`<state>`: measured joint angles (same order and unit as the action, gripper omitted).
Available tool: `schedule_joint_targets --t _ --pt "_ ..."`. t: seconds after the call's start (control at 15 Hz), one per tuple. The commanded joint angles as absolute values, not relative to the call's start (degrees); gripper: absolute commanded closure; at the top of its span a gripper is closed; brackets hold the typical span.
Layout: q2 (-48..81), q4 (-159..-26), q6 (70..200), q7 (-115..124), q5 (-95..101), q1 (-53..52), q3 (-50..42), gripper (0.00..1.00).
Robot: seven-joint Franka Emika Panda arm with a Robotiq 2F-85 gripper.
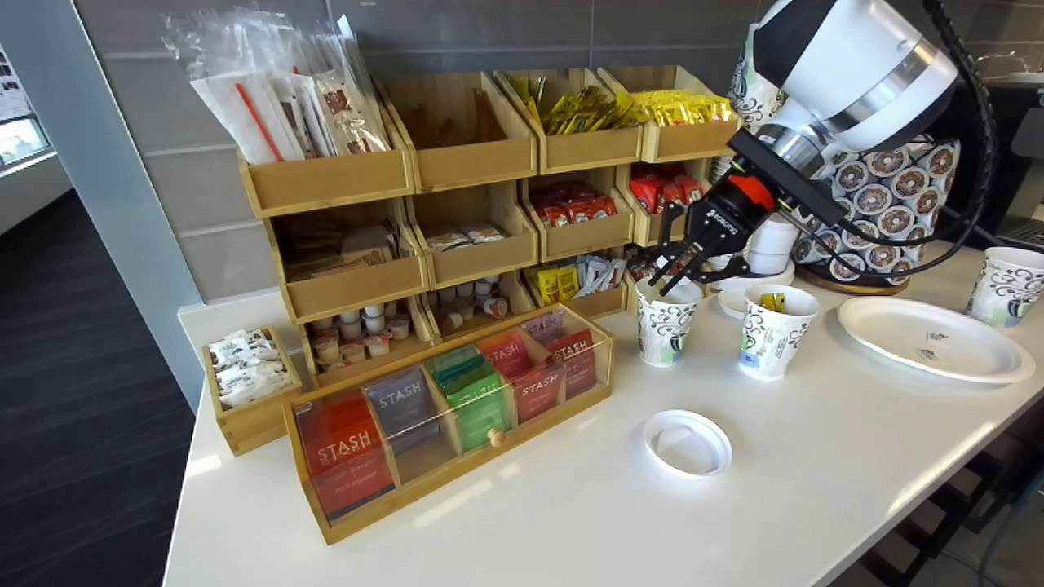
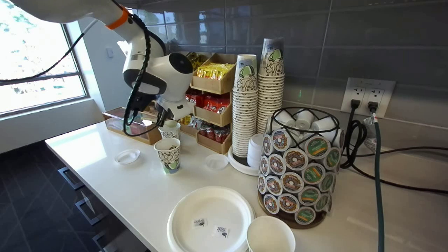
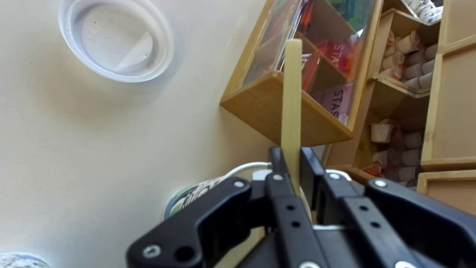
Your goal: Put the spoon in the left cup
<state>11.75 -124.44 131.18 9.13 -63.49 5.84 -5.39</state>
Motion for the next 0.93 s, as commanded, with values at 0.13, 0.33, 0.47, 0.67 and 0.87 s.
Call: schedule_joint_targets --t 0.13,0.33,0.47,0.67,0.87 --pt "12.4 -123.1 130.5 9.9 -64.4 6.3 -5.7 0.39" --pt "10.9 -123.0 129.9 10.1 -64.5 6.5 -5.9 0.15" --pt "9.0 -123.6 129.4 10.0 -63.3 6.7 -6.3 0.01" --pt "3.8 -126.2 125.4 7.6 -59.3 7.7 -7.4 0.00" --pt "-1.2 -129.1 119.6 1.4 -50.9 9.3 -9.3 0.00"
